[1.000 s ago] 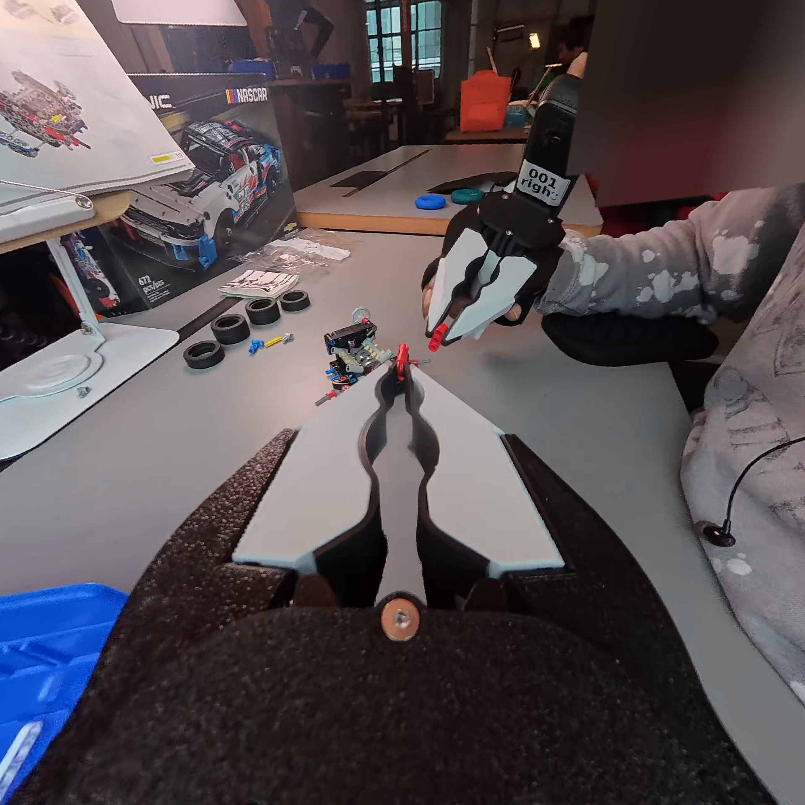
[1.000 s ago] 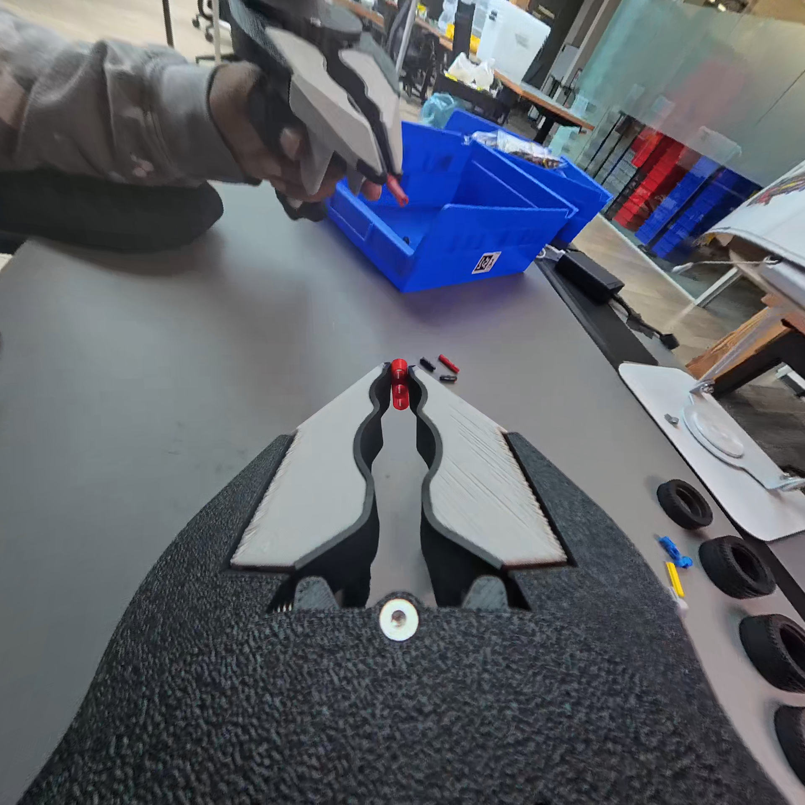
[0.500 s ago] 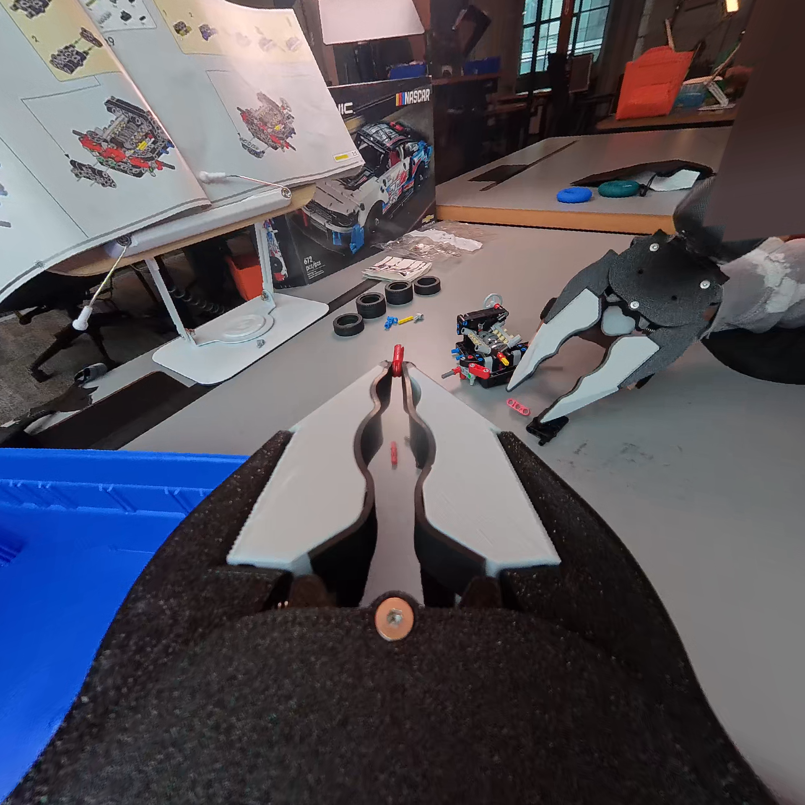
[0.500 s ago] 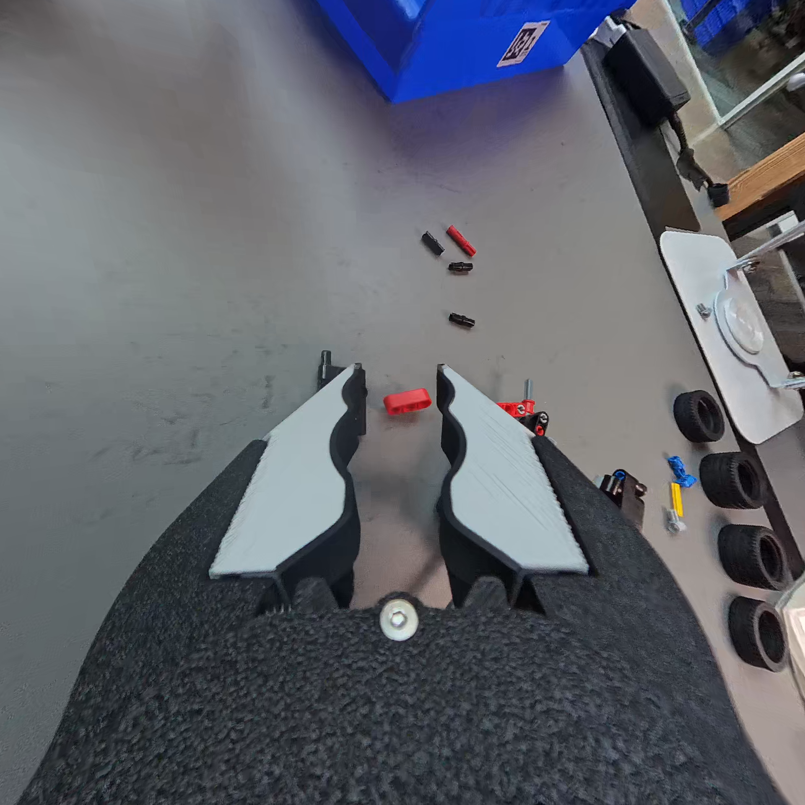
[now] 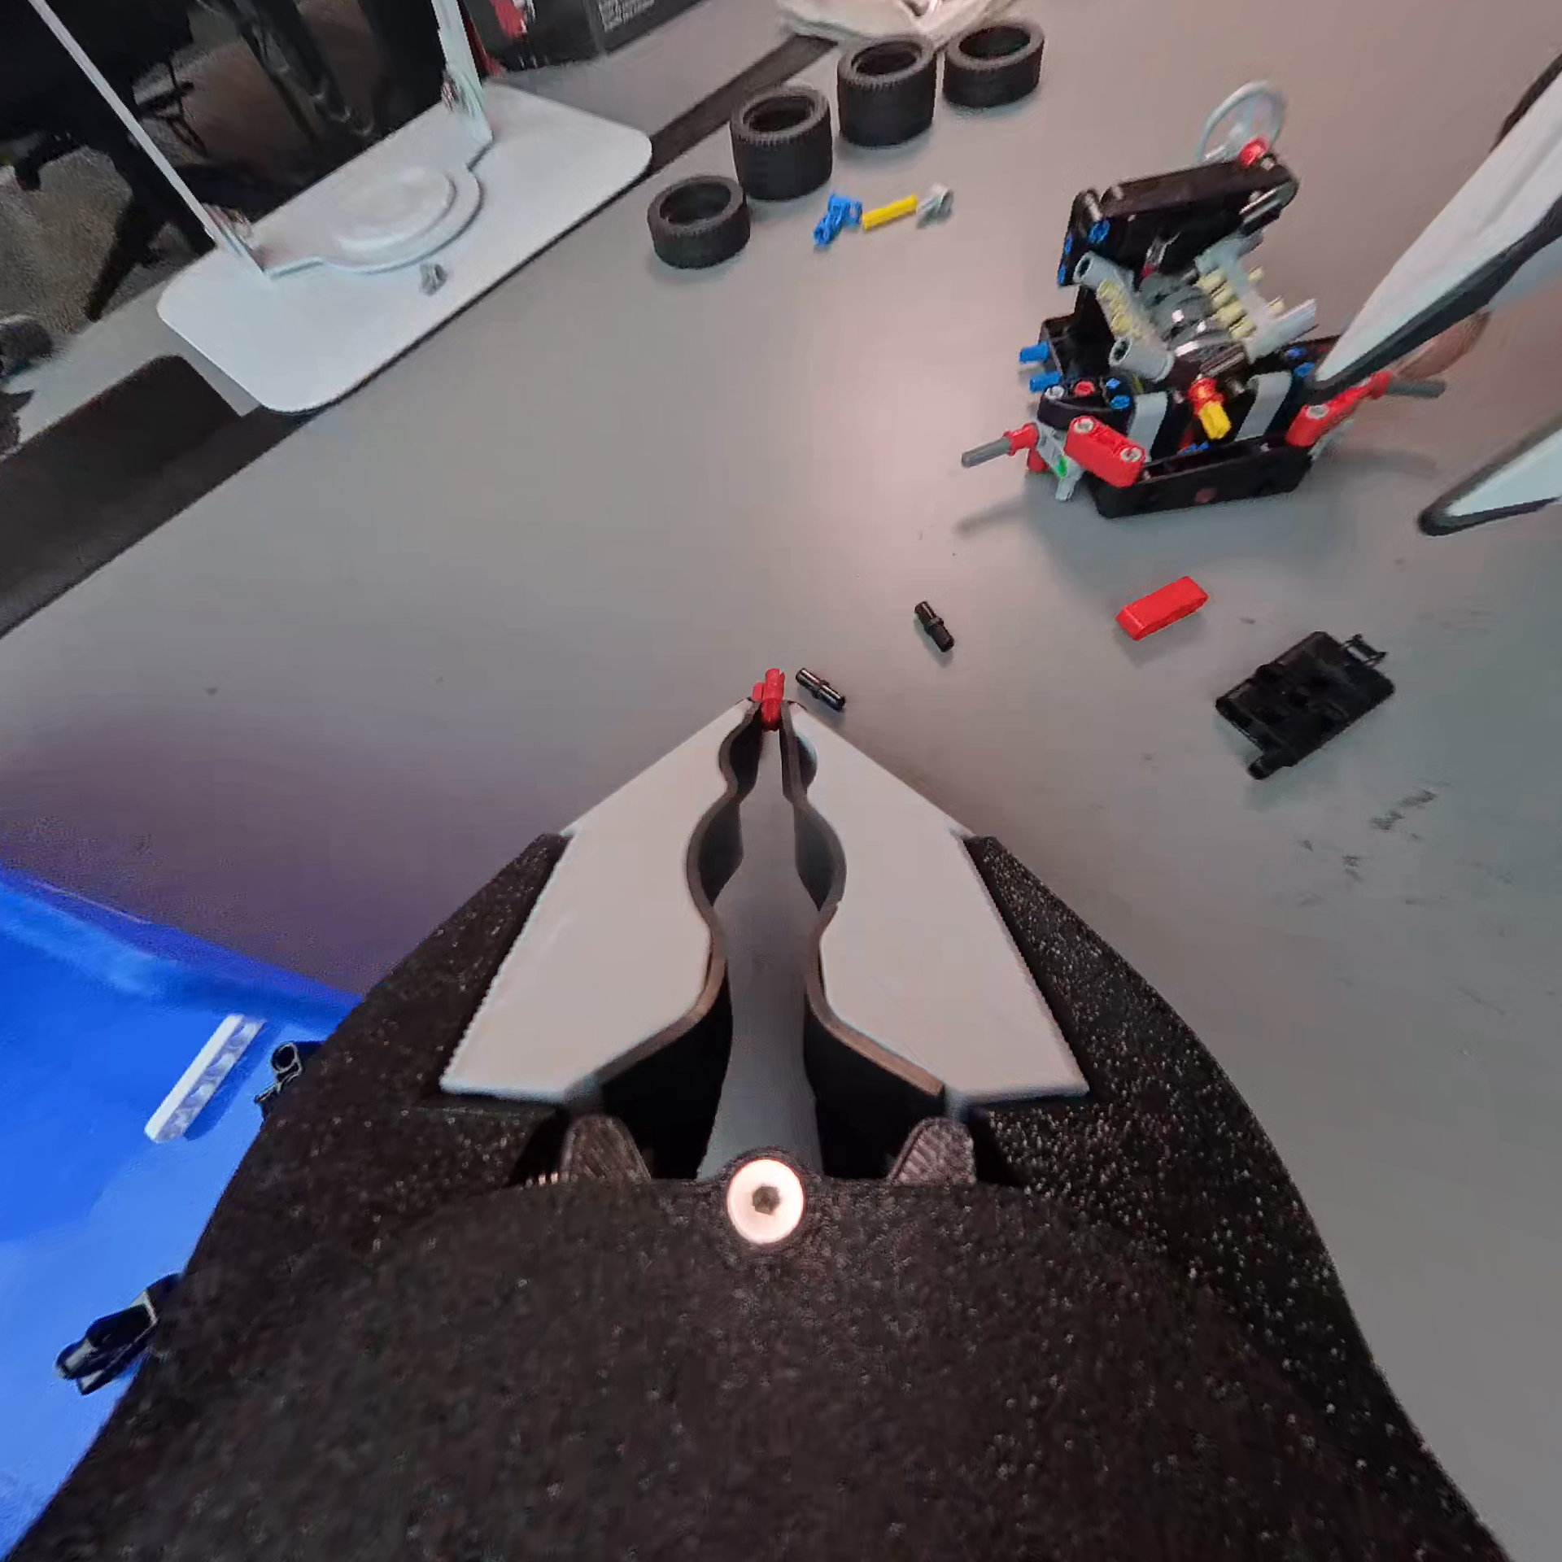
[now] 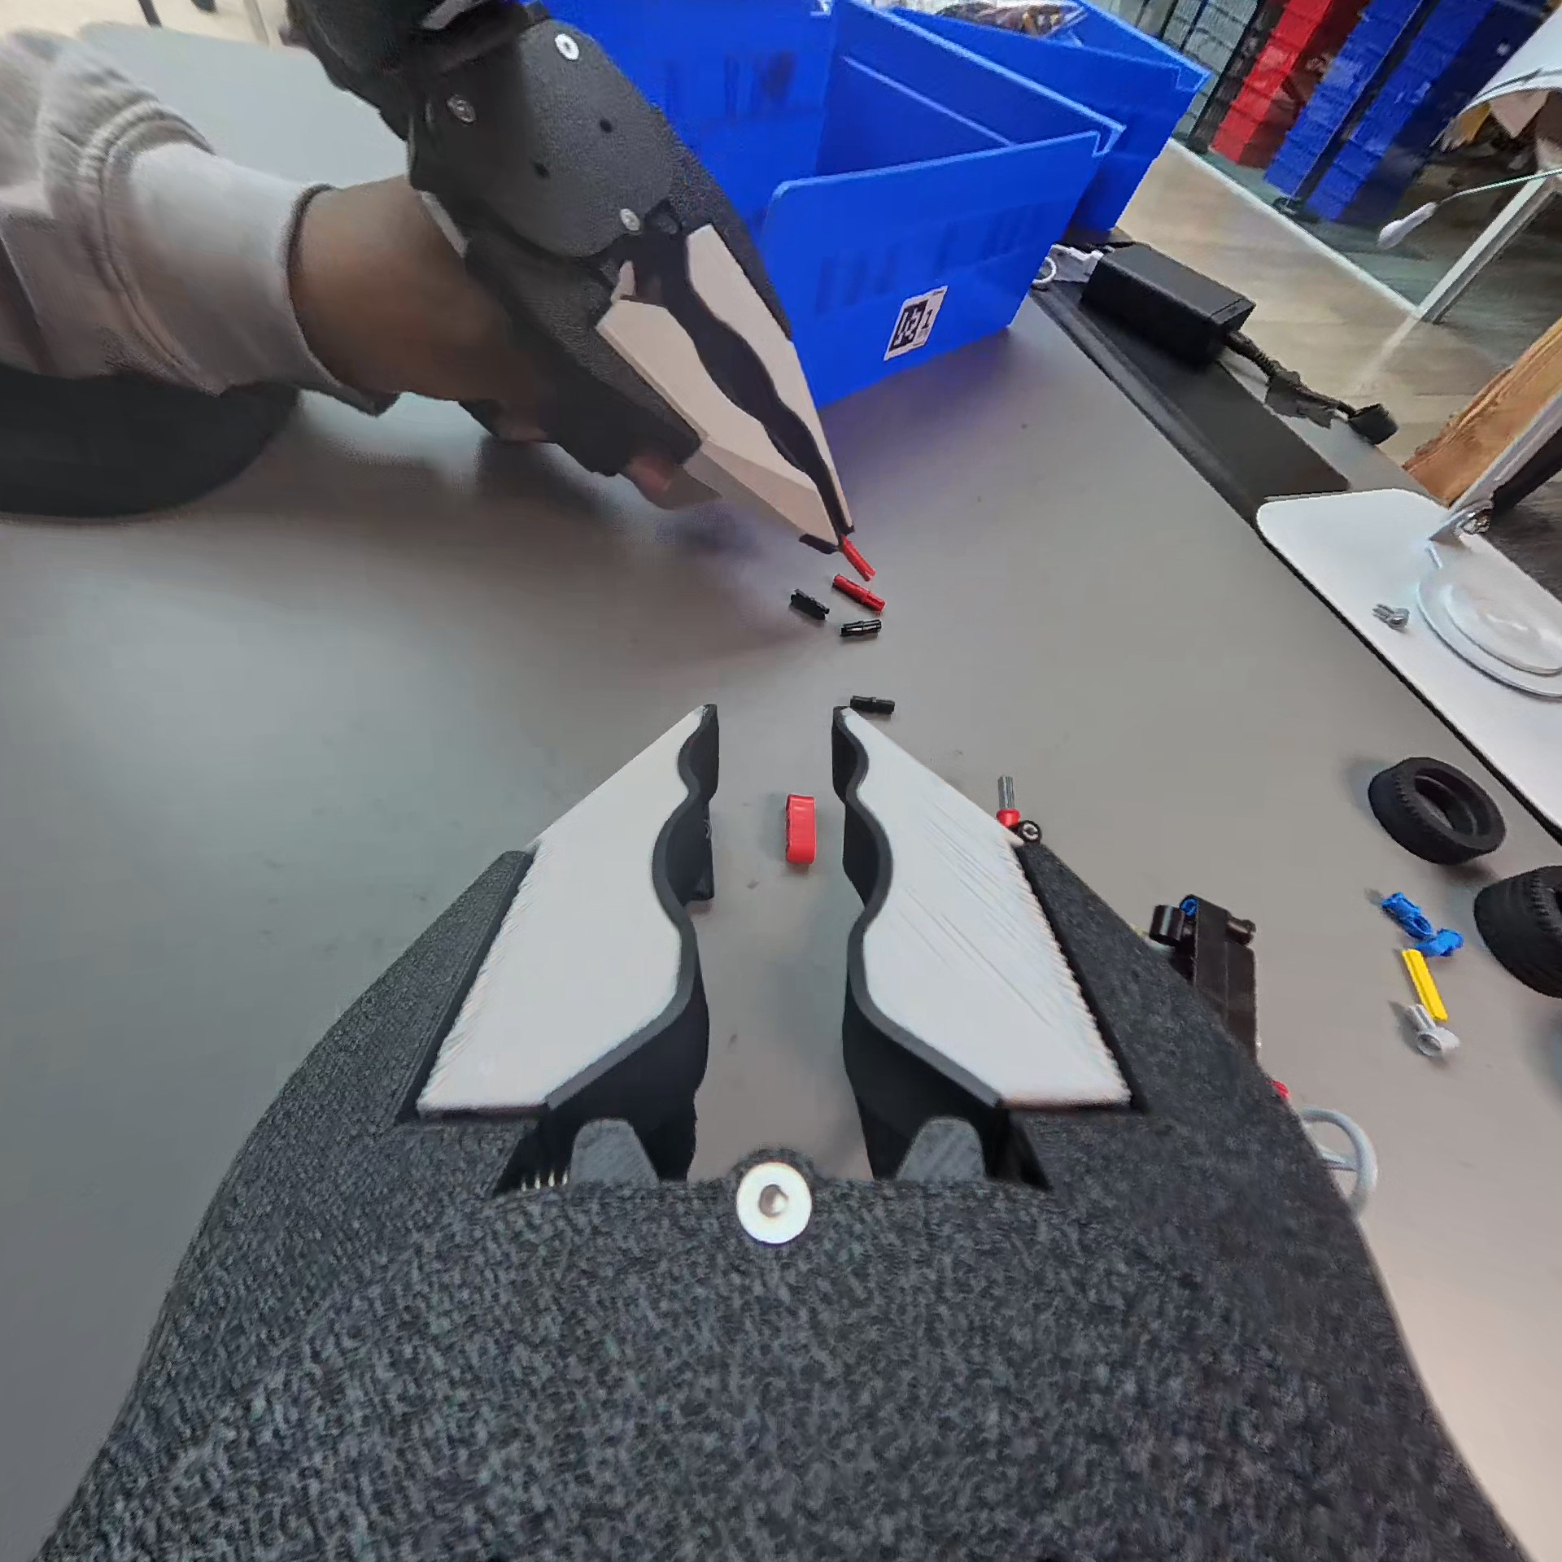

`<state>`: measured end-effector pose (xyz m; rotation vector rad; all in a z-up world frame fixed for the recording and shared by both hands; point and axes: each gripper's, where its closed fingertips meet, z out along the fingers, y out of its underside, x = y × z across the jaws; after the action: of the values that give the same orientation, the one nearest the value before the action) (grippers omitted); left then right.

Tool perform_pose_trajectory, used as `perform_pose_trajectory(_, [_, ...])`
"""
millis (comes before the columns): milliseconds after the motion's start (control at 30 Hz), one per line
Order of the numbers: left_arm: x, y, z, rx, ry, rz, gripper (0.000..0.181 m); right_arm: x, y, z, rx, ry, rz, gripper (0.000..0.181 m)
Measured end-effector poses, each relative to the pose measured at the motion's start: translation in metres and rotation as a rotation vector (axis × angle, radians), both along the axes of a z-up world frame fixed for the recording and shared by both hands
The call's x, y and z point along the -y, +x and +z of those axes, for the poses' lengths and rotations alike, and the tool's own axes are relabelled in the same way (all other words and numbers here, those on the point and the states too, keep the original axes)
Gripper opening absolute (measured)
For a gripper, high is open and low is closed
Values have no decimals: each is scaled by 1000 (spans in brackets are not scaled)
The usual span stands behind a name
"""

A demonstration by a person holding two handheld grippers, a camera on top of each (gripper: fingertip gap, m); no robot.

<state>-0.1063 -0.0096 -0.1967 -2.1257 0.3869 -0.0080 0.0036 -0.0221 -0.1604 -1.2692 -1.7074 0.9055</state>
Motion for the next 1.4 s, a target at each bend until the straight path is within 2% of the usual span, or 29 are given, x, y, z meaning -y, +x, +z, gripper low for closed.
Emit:
perform_pose_trajectory(167, [-7,-1,-17,-44,-90,17,6,-7,13,-18,104,48,-7,24])
perform_pose_trajectory(233, [-5,1,-18,-60,-91,16,22,-10,16,-22,125,46,-20,22])
perform_pose_trajectory(300, [-4,9,-9,-63,-42,-11,26,-13,17,-26,150,61,-26,22])
perform_pose_trajectory(400, [-1,44,4,-37,30,-165,29,-10,20,-29,177,76,-1,20])
perform_pose_trajectory(467, [2,67,3,-12,21,-266,30,-6,22,-32,196,58,25,19])
perform_pose_trajectory(633, [-1,107,-20,-18,-129,-468,29,-1,24,-39,226,48,52,19])
perform_pose_trajectory(700, [-3,115,-27,-3,-194,-511,29,0,25,-39,223,49,57,18])
perform_pose_trajectory(800, [0,119,-28,31,-242,-559,13,0,28,-38,215,42,56,17])
perform_pose_trajectory(867, [1,108,-22,-41,-213,-538,8,0,30,-40,218,46,53,16])
perform_pose_trajectory(967, [2,75,33,-82,-57,-405,8,2,32,-43,235,55,54,16])
perform_pose_trajectory(1033, [6,20,78,-145,41,-181,8,5,32,-48,261,34,50,20])
perform_pose_trajectory(1100, [22,-48,106,-213,64,73,8,9,30,-51,291,-20,36,29])
perform_pose_trajectory(1167, [41,-104,106,-223,5,263,8,18,24,-51,318,-121,13,43])
perform_pose_trajectory(1233, [53,-139,87,-221,-90,364,8,21,18,-52,344,-154,-21,49])
perform_pose_trajectory(1333, [51,-144,68,-178,-121,364,17,17,15,-64,420,-72,-77,49])
perform_pose_trajectory(1400, [40,-126,79,-167,-32,300,25,21,16,-63,420,-80,-64,25])
